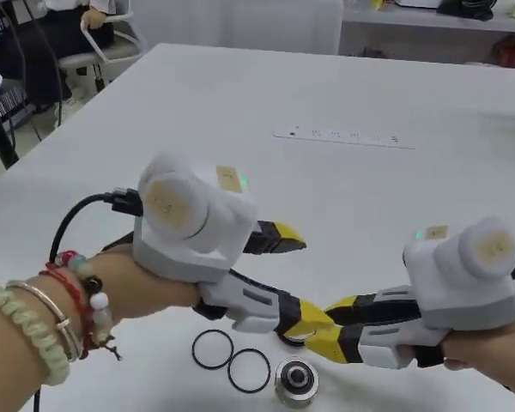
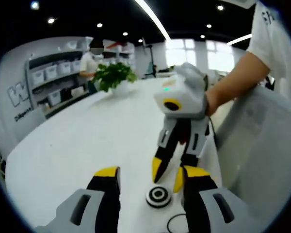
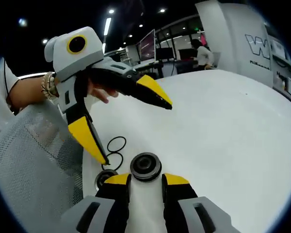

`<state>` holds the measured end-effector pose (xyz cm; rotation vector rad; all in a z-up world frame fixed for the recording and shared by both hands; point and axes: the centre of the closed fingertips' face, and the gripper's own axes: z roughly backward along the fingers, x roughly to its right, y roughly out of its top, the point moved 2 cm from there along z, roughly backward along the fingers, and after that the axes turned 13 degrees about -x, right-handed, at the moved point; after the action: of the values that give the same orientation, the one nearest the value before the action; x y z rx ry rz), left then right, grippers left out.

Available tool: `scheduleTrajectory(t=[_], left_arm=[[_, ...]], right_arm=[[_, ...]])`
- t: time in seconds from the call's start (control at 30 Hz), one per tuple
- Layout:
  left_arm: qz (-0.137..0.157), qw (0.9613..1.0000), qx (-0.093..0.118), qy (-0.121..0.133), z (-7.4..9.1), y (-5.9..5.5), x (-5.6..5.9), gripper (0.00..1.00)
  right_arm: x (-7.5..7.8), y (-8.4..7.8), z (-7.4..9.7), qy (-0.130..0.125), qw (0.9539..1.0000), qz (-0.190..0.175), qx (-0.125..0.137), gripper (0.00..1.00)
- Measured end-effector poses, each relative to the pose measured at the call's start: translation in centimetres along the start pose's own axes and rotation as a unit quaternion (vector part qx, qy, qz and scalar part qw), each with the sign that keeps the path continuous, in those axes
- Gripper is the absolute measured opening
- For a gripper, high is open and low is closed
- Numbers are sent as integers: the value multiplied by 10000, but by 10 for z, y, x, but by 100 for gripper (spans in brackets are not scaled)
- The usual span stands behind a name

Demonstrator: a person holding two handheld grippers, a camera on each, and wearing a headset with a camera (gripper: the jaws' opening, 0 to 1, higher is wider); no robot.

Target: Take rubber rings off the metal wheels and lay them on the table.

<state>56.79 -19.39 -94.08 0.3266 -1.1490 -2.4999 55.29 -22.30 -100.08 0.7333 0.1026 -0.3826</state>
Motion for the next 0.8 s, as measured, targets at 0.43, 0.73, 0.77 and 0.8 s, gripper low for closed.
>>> scheduleTrajectory(t=[0.43,0.73,0.77,0.8], left_arm=[[118,9995,-283,48,-18,-28,1,33],[69,9985,-551,-18,-23,-40,5,25],[53,9983,-574,-22,-23,-42,6,24],[28,9982,-600,-30,-23,-43,6,22]], right_arm=[[0,-1,-5,-87,9997,227,-23,24],[-1,0,-6,-165,9989,435,-58,20],[-1,0,-7,-159,9989,447,-60,20],[-1,0,-7,-161,9989,444,-59,20]])
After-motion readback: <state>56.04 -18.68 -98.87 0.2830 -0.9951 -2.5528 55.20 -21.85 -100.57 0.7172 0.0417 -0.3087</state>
